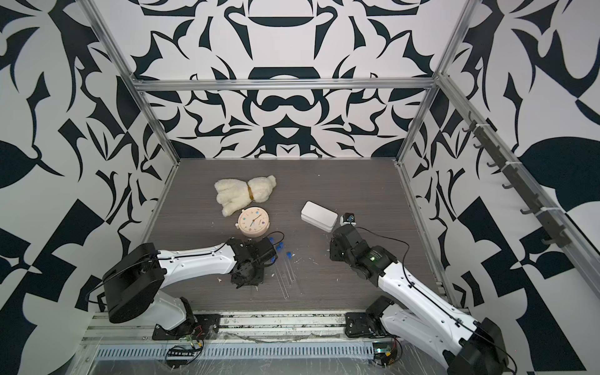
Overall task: Remove stoppers from test tubes
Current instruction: Pick up the test tube at the center of the board.
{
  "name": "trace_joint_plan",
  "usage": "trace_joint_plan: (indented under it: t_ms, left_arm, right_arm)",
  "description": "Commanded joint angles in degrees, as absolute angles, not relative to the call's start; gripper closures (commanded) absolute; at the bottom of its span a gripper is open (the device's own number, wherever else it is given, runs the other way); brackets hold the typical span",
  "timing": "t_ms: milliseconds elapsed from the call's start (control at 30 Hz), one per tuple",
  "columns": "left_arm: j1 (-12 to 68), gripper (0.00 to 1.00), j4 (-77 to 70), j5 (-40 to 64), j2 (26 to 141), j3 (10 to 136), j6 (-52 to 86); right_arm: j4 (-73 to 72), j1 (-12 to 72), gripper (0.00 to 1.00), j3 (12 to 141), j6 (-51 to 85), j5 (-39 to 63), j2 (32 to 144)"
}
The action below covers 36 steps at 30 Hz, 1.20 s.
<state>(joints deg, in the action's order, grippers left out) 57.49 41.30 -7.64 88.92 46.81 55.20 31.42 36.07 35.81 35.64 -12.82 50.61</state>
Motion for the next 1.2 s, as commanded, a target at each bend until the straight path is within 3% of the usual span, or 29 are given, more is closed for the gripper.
trace_joint_plan:
  t_ms: [0,167,533,1167]
  left_arm:
    - [57.1,0.77,42.6,-8.2,92.1,45.7,53.5]
    - [57.1,0.82,43.0,-7.8,92.9,46.7,52.7]
    - [57.1,0.74,42.6,-6.6,94.2,46.6,52.2]
    - [57.1,0.86,41.1,-7.4,88.5,43.8,51.0]
  right_arm:
    - [30.5,36.4,0.52,35.9,36.2,-14.4,50.4]
    - [30.3,36.6,0.52,35.7,36.2,-14.4,50.5]
    - [29.6,36.8,0.52,35.6,36.1,-14.3,51.2]
    - [28.6,37.1,0.53,36.5,36.1,-14.1,50.9]
